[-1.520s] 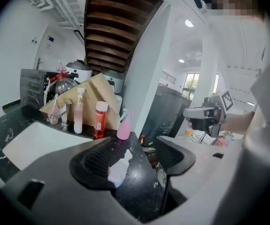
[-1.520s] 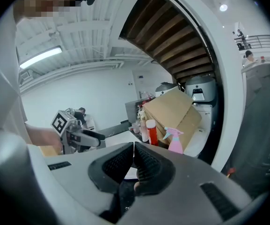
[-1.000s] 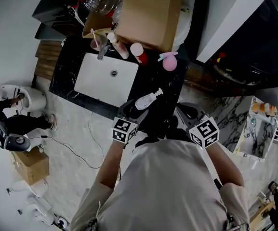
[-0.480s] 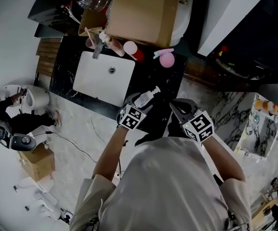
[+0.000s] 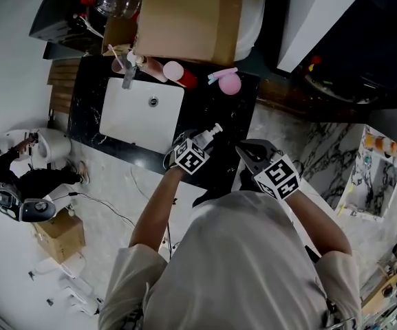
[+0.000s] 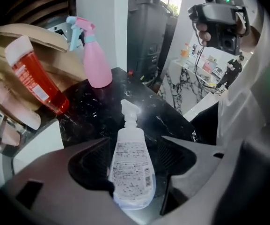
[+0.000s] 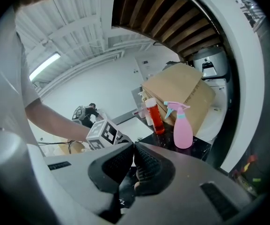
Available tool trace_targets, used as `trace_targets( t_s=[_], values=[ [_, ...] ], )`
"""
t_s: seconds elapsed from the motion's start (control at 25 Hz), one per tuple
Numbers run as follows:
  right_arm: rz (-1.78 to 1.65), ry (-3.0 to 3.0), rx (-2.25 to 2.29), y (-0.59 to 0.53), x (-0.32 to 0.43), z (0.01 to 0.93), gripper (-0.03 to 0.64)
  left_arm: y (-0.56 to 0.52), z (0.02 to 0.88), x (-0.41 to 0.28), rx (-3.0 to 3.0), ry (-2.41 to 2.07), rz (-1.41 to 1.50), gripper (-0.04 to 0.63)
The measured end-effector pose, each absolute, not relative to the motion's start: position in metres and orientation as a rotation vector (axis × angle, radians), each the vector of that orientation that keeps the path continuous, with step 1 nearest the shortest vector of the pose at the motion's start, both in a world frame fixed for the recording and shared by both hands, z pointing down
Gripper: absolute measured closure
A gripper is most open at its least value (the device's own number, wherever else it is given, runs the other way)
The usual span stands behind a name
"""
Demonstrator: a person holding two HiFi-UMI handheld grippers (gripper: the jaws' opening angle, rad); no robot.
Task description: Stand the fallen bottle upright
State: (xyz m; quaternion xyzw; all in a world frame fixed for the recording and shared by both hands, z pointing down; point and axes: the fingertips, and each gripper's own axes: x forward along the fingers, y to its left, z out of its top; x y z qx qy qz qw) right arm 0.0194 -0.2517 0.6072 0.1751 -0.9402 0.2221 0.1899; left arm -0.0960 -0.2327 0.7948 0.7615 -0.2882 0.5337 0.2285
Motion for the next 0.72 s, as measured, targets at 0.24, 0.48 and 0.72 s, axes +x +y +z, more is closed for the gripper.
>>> trace_targets(
  t_s=[0.24, 0.48, 0.72],
  values=[
    [0.648, -2.626, 0.493, -0.249, 0.022, 0.617, 0.586, -0.232, 0.817, -0.103, 2.014, -0.711, 1.548, 0.29],
    [0.665, -2.615, 0.496, -0.247, 0.023, 0.622, 0.586, -0.227, 0.829, -0.099, 1.967, -0.639, 1.571, 0.305],
    [0.663, -2.611, 0.492, -0.24, 0.021, 0.623, 0.586, -0.231, 0.819, -0.097, 2.027, -0.722, 1.499, 0.314]
  ],
)
